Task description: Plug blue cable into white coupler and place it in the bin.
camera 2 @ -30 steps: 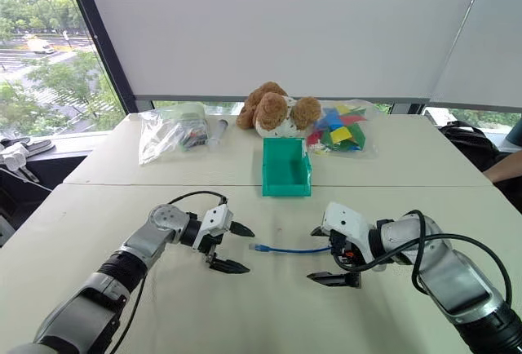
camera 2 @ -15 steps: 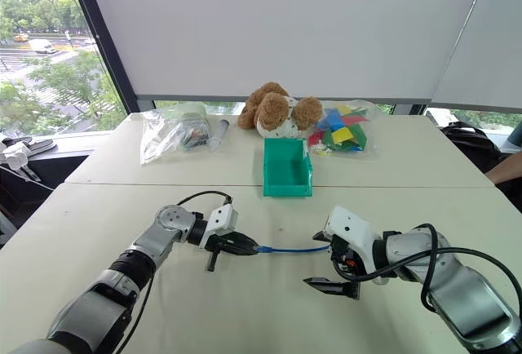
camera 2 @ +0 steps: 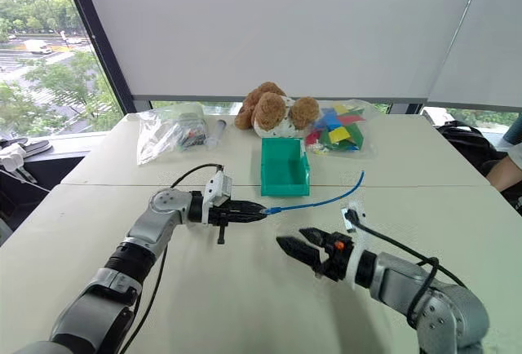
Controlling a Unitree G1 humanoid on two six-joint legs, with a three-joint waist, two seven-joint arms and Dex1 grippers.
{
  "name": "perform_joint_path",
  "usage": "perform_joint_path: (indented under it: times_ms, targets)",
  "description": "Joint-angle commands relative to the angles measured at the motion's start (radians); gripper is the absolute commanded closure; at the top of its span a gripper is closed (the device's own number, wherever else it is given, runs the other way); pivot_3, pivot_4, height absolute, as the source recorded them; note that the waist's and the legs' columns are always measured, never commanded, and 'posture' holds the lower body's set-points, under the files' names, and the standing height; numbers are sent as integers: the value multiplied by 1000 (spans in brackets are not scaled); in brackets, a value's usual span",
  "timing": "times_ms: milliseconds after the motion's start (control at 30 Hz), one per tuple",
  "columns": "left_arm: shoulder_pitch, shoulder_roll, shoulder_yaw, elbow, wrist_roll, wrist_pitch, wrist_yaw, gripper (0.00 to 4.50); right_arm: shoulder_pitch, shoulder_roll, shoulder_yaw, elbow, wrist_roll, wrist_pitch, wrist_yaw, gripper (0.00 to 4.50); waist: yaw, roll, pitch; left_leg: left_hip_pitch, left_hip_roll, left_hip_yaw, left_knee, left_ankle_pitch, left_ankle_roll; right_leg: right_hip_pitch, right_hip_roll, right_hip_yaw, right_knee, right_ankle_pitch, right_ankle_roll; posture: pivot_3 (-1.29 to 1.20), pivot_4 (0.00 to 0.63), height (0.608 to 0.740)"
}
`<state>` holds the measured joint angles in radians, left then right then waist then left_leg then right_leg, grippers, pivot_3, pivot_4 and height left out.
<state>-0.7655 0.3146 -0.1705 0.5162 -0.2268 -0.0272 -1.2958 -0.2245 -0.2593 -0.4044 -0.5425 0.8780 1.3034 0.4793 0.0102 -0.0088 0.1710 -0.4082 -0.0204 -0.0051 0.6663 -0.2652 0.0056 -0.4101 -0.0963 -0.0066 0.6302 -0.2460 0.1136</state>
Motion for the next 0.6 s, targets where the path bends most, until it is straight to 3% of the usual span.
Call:
perform_joint_path:
  times_ms: [33, 200, 600]
  targets:
    - [2, 5, 23, -57, -21, 16, 13, 4459, -63, 58, -35, 46, 67, 24, -113, 0, 1, 0, 0, 0, 0, 0, 0, 0, 0, 0, 0, 0, 0, 0, 0, 0, 150, 740]
    - [14, 9, 22, -94, -32, 40, 18, 4459, -126, 110, -32, 134, 98, 7, -203, 0, 0, 0, 0, 0, -1, 0, 0, 0, 0, 0, 0, 0, 0, 0, 0, 0, 150, 740]
    - [24, 7, 18, -111, -28, 46, 24, 4459, -195, 134, 33, 223, 136, -43, -264, 0, -6, 0, 0, 0, 0, 0, -1, 0, 0, 0, 2, 0, 0, 0, 0, 0, 150, 740]
